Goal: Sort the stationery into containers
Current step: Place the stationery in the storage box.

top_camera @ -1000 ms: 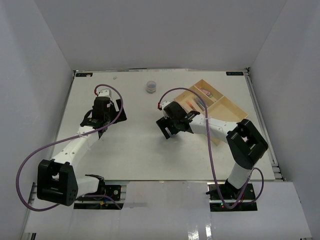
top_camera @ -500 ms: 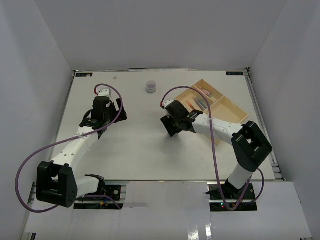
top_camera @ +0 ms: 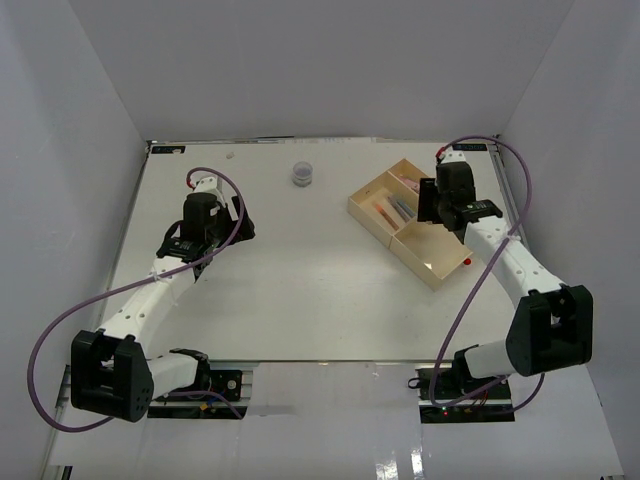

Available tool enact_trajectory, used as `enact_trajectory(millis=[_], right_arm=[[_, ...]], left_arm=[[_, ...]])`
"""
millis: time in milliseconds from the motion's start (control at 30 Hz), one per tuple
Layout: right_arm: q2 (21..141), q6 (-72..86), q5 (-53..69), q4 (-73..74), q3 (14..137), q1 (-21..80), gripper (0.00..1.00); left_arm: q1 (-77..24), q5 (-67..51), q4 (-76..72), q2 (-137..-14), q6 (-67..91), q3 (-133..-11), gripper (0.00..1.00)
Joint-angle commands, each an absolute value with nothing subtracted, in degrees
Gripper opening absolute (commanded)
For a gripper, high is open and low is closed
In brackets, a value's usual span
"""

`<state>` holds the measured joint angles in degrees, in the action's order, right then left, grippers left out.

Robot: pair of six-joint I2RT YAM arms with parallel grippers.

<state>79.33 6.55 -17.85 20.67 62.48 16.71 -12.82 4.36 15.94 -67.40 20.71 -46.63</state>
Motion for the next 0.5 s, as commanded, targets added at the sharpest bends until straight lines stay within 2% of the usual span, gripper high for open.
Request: enact_trajectory(millis=[0, 133, 467], right_arm=[[80.5, 8.09, -17.32, 19.87, 61.44, 12.67, 0.39], [84.53, 8.61, -15.65, 15.75, 60.56, 8.27, 0.38], [94.92, 8.79, -15.38, 9.06, 62.31, 4.66, 0.36]], left_arm=[[-12.66, 3.25, 14.94, -65.3, 21.09, -46.32, 0.98], [-12.57, 2.9, 14.68, -65.21, 21.27, -46.23, 0.98], [-12.57, 3.51, 14.5, -65.04, 20.92, -45.97, 0.98]])
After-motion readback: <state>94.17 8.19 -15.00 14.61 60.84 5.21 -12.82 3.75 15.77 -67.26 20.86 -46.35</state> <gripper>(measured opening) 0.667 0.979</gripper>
